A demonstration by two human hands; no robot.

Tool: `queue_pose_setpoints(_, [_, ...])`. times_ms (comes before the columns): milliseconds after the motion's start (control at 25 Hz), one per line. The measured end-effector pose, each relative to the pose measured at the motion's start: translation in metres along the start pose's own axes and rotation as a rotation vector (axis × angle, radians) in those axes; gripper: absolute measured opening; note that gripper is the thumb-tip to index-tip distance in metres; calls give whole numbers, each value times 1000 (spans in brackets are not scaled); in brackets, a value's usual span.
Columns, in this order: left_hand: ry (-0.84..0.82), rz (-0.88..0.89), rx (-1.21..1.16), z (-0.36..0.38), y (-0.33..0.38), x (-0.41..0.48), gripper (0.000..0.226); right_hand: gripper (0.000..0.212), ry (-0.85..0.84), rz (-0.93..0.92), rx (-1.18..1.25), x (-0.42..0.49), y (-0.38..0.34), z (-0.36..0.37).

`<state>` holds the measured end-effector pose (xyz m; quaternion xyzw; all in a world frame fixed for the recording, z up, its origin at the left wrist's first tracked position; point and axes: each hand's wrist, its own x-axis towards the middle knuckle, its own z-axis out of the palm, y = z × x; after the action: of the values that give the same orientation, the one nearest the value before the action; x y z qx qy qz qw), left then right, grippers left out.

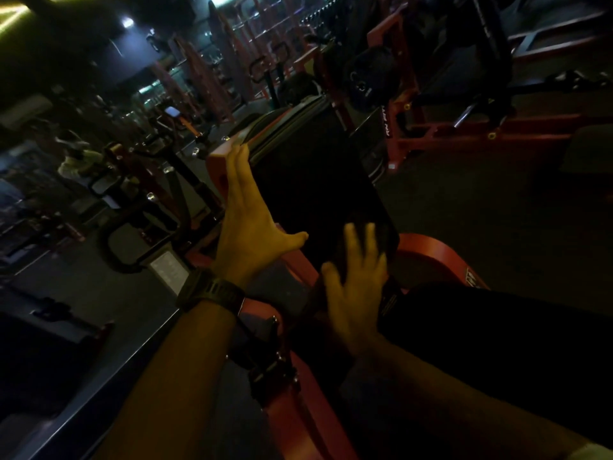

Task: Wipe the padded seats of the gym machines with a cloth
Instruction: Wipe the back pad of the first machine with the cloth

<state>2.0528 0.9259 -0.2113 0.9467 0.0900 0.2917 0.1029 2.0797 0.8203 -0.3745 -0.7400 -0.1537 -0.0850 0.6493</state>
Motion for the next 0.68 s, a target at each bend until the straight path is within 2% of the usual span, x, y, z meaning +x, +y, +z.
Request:
queue_pose_setpoints(40, [1, 1, 0, 0, -1, 0, 152, 66, -44, -205, -58, -7, 12, 0])
queue_pose_setpoints(80, [3, -3, 0, 0, 0, -1, 152, 65, -62, -279, -59, 2, 22, -4])
queue_pose_setpoints(120, [3, -10, 0, 0, 0, -2, 152, 66, -9, -185, -13, 18, 31, -4])
queue_pose_setpoints(200, [-1, -20, 2, -1, 2, -1, 152, 68, 109, 336, 220, 43, 13, -4])
queue_pose_setpoints(240, [1, -23, 3, -1, 2, -1, 151, 68, 107, 472, 224, 44, -4, -4])
queue_pose_setpoints(280, [3, -26, 4, -1, 3, -1, 151, 67, 80, 411, 175, 38, -16, -4])
queue_pose_setpoints(360, [4, -27, 13, -2, 4, -1, 150, 66, -27, -121, 6, 16, -8, -4])
queue_pose_setpoints(400, [5, -29, 15, -2, 4, -1, 150, 66, -47, -303, -53, 24, 4, -9])
queue_pose_setpoints(440, [5, -32, 17, -2, 5, -1, 150, 65, -39, -306, -44, 43, 11, -15])
queue_pose_setpoints(480, [5, -35, 18, -1, 5, -1, 151, 64, 6, -110, 49, 62, 13, -16])
queue_pose_setpoints(520, [6, -39, 19, -1, 4, -1, 151, 64, 7, 168, 168, 75, 0, -19])
queue_pose_setpoints(560, [6, -41, 18, 0, 4, -2, 152, 63, 24, 330, 178, 80, -13, -21])
queue_pose_setpoints(600, [4, -43, 15, 0, 3, -2, 152, 63, 25, 275, 116, 78, -21, -22])
queue_pose_setpoints(640, [0, -41, 13, 1, 3, -2, 152, 62, 12, -45, 23, 73, -20, -23])
queue_pose_setpoints(680, [-3, -34, 10, 1, 2, -2, 152, 61, -69, -403, -56, 72, -5, -24])
